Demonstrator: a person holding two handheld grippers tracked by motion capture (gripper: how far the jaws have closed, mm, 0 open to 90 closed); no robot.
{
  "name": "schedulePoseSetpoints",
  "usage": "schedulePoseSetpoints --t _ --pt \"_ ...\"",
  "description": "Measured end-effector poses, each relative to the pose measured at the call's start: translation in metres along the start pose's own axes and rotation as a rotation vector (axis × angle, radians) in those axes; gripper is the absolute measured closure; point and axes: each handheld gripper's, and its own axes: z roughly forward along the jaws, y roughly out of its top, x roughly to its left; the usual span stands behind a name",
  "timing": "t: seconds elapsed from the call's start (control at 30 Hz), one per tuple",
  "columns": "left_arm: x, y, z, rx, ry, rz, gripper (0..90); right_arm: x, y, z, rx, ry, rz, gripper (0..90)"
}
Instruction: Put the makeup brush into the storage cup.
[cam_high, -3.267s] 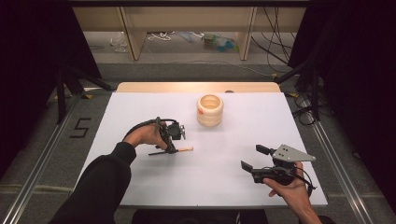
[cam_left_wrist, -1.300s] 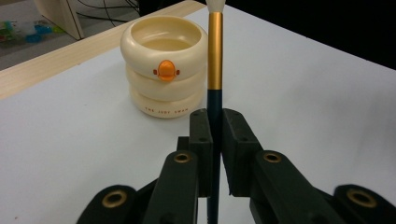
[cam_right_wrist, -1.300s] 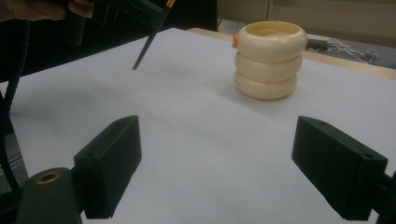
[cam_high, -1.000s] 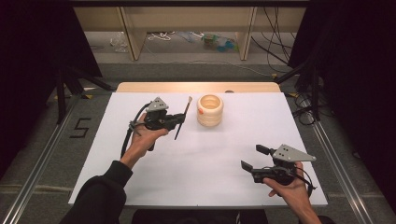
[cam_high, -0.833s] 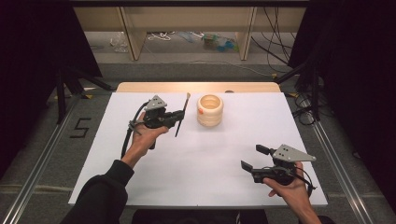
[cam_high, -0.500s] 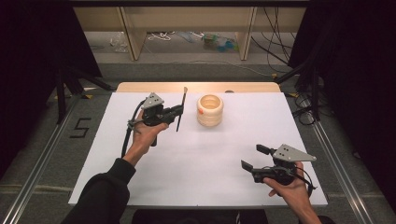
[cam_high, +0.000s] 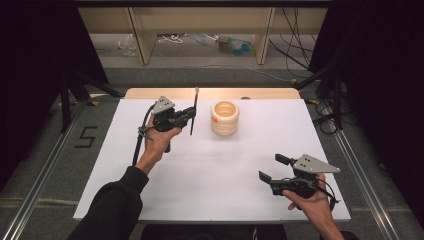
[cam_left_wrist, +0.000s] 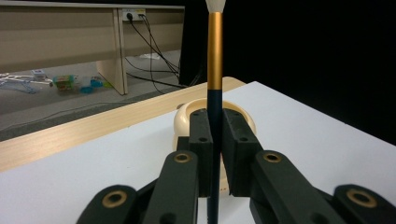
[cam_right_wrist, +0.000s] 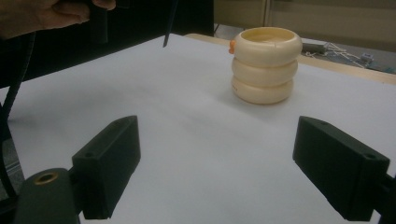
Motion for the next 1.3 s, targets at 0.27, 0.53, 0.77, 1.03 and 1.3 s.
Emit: schedulePoseSetpoints --t 0.27,0.53,0.77,1.03,1.3 --pt "-0.001 0.006 0.008 -0.031 0.005 0.01 83.0 -0.001 0.001 -0.002 0.001 -0.004 0.002 15.7" --pt "-0.001 0.009 0.02 -0.038 0.005 0.011 82.9 0.0 0.0 0.0 -0.016 0.006 0.013 15.7" --pt "-0.003 0.014 0.029 -0.053 0.003 0.007 83.0 0.0 0.0 0.0 -0.012 0.006 0.011 15.7" --pt "-0.004 0.019 0.041 -0.065 0.003 0.008 83.0 0.0 0.0 0.0 -0.018 0.009 0.013 15.7" --pt "-0.008 0.024 0.053 -0.073 0.005 0.019 83.0 0.0 0.0 0.0 -0.016 0.009 0.011 15.7"
